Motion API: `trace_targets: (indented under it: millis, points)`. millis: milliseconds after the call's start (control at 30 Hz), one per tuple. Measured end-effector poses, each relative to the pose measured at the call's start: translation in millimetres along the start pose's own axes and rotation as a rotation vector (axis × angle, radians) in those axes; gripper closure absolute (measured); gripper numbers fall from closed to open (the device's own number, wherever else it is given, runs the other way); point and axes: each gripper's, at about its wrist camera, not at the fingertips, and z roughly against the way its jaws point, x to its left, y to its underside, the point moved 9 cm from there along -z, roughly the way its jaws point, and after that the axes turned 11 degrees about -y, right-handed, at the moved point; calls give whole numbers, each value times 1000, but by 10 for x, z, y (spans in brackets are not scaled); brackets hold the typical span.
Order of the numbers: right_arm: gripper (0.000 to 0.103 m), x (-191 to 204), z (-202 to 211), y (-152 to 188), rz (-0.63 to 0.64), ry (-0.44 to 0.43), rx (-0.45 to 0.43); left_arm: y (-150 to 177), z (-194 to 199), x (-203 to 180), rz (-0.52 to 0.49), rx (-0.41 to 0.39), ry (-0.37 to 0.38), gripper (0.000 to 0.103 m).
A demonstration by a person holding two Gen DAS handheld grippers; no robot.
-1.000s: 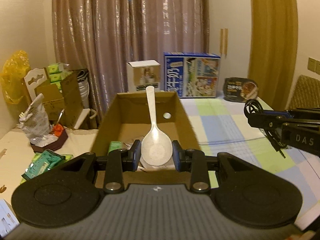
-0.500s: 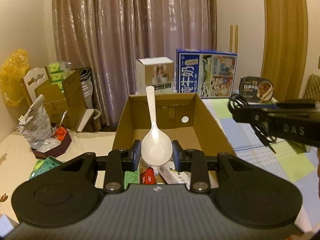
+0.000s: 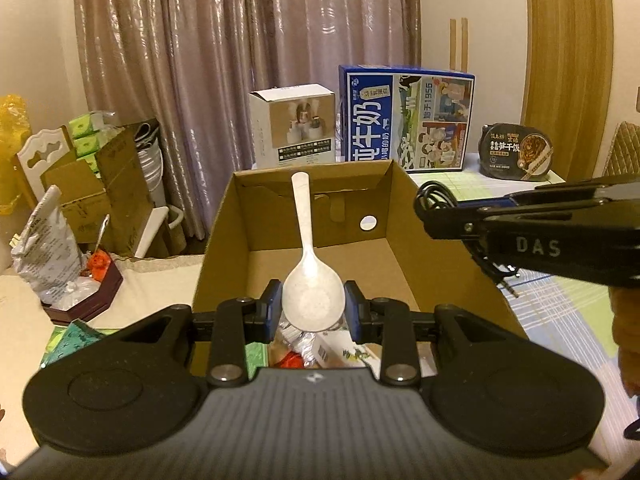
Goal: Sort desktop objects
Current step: 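Open the left tool dropping the spoon while the right tool releases the cable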
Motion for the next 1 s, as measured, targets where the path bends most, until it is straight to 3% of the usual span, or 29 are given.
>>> trace_targets:
  millis: [200,267,733,800,833,867,1000]
  points:
    - [92,-133,-101,-25,-22,2,0,-67,-188,-65,-14,10,16,75]
    - [92,-148,-111,-19,-24,1,0,-74,-222,-77,-31,10,2,69]
    - [92,-95,-179,-4,-60,-21,2,-34,-162,67,15,14,-12,69]
    - [83,-69,-180,-57,-48,-23,-10,-30,-139,98,22,13,-16,69]
    - [64,-58,-162,-80,-36,-21,-20,-27,-129,109,23,13,-20,69]
    - [53,-56,-140,-102,-29,-19,-32,-23,-115,119,23,12,-23,69]
    - [53,-111,-58,-116,-43,-9,-44,9,-67,161,36,12,-28,69]
